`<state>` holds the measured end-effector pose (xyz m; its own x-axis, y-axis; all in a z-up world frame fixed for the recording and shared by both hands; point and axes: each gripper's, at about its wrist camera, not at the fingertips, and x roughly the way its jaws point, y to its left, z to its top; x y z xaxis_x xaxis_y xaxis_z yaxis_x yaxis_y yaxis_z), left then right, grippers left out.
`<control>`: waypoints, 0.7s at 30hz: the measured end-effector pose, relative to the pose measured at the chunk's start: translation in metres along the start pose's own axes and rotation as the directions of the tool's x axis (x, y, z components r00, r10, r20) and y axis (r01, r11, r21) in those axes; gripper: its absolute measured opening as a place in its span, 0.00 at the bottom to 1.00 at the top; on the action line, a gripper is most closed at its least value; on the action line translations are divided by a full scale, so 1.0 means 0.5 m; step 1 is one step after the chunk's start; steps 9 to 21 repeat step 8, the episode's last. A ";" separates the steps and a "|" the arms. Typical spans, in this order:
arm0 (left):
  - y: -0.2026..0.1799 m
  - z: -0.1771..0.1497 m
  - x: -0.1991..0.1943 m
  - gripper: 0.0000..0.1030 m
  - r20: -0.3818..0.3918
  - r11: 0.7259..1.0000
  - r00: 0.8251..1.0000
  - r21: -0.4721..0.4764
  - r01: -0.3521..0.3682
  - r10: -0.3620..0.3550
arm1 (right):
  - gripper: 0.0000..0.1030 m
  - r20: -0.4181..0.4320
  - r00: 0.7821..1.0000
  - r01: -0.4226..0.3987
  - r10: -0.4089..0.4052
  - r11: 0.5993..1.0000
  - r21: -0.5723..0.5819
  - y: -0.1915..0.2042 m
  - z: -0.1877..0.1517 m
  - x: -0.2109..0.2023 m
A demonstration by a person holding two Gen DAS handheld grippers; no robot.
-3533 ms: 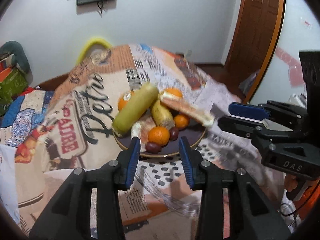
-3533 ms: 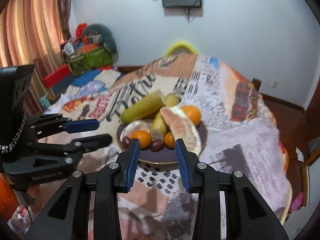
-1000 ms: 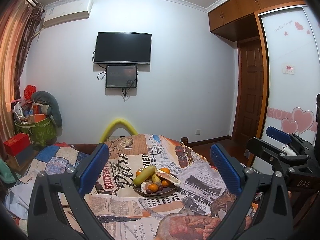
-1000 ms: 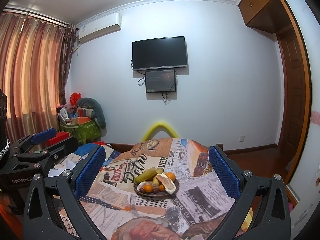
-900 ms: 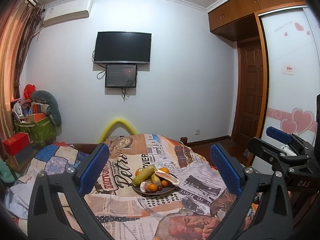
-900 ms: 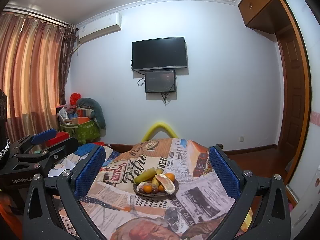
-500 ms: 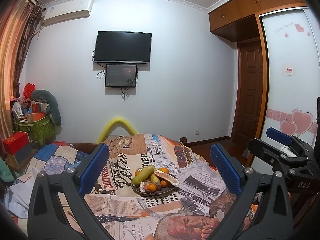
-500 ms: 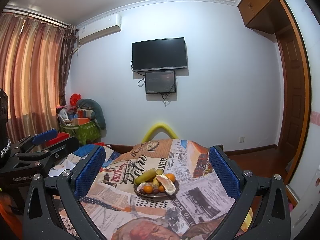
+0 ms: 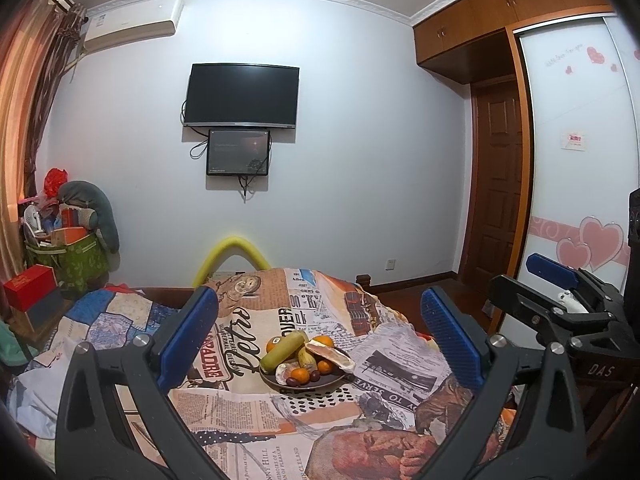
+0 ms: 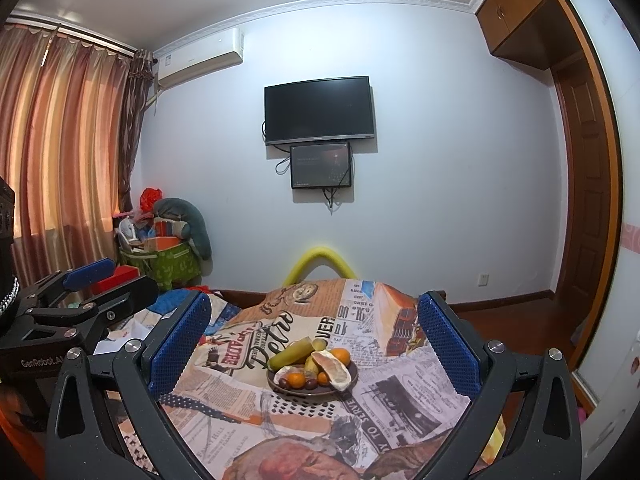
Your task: Organize fruits
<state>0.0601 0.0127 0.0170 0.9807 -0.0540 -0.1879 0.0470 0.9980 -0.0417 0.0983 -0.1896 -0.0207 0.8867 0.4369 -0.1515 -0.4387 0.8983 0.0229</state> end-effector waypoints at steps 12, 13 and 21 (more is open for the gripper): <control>-0.001 -0.001 0.005 1.00 -0.003 1.000 1.000 -0.003 0.008 -0.008 | 1.00 0.001 1.000 0.004 -0.004 1.000 0.003 0.001 0.004 0.002; -0.001 -0.001 0.005 1.00 -0.003 1.000 1.000 -0.003 0.008 -0.008 | 1.00 0.001 1.000 0.004 -0.004 1.000 0.003 0.001 0.004 0.002; -0.001 -0.001 0.005 1.00 -0.003 1.000 1.000 -0.003 0.008 -0.008 | 1.00 0.001 1.000 0.004 -0.004 1.000 0.003 0.001 0.004 0.002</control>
